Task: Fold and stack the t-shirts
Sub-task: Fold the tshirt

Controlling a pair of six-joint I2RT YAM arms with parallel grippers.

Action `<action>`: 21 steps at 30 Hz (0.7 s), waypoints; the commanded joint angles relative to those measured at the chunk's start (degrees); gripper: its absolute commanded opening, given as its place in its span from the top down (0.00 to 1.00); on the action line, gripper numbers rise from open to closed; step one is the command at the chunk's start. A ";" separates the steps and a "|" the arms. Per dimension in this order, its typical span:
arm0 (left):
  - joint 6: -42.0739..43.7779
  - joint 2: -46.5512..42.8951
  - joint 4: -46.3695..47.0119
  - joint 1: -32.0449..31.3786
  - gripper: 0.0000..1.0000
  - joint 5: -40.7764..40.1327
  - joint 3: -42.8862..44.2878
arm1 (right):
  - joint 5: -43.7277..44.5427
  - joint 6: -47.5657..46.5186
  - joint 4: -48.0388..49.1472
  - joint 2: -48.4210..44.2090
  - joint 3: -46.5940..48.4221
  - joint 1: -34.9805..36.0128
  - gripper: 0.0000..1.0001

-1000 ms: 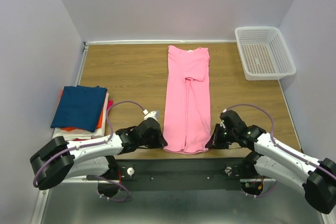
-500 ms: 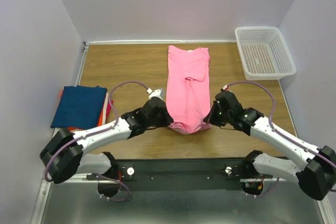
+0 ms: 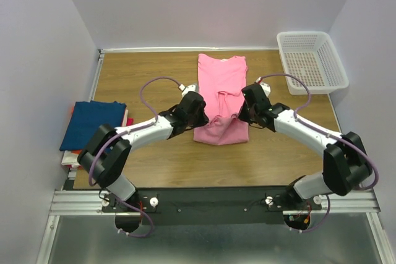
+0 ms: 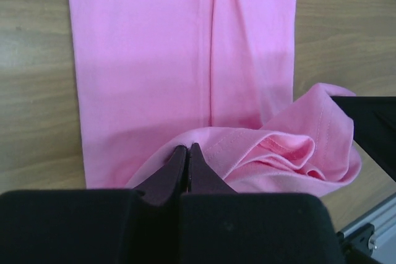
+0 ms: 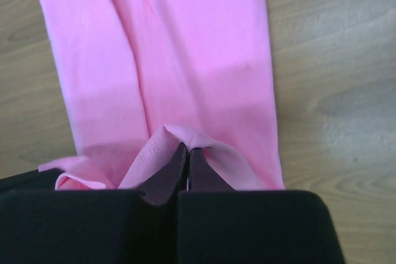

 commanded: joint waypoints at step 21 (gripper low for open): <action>6.16 21.67 -2.79 9.58 1.00 -3.05 21.83 | -6.46 -6.28 9.04 23.57 16.81 -9.50 0.99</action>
